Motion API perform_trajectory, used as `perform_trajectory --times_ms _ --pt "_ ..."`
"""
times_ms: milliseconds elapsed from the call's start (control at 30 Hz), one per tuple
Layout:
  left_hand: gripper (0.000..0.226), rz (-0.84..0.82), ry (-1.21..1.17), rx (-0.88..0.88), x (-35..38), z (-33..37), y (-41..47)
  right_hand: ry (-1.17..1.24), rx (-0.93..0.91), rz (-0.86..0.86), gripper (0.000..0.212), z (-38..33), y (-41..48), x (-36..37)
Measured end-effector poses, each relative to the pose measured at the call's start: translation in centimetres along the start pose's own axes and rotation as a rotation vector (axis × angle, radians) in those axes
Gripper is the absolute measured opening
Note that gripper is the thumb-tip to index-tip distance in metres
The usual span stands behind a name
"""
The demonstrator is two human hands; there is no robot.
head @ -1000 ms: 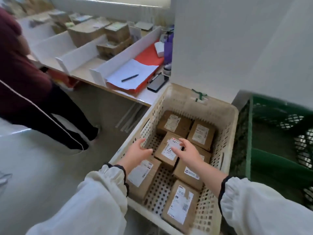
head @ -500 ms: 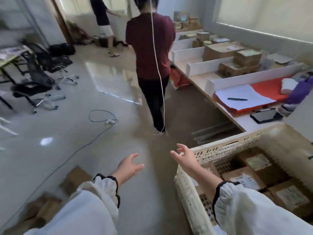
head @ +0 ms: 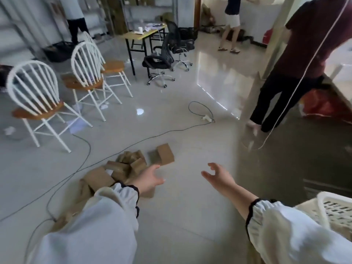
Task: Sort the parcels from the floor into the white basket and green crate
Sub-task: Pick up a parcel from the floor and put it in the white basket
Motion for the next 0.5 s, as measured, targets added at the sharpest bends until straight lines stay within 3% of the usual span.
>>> perform_trajectory --times_ms 267,500 --pt "0.065 0.142 -0.177 -0.26 -5.3 -16.4 0.7 -0.097 -0.054 -0.219 0.054 -6.0 4.1 12.6" --pt "0.07 0.188 -0.333 -0.41 -6.8 -24.7 6.4 -0.2 -0.059 -0.408 0.056 -8.9 12.7 22.4"
Point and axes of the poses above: each hand's wrist, its own y-axis towards the middle knuckle, its own x-axis out of the palm, z = x × y, the point moved 10 cm from there along y, towards the middle knuckle, and after that the axes turned 12 degrees about y, right-handed, at the moved point
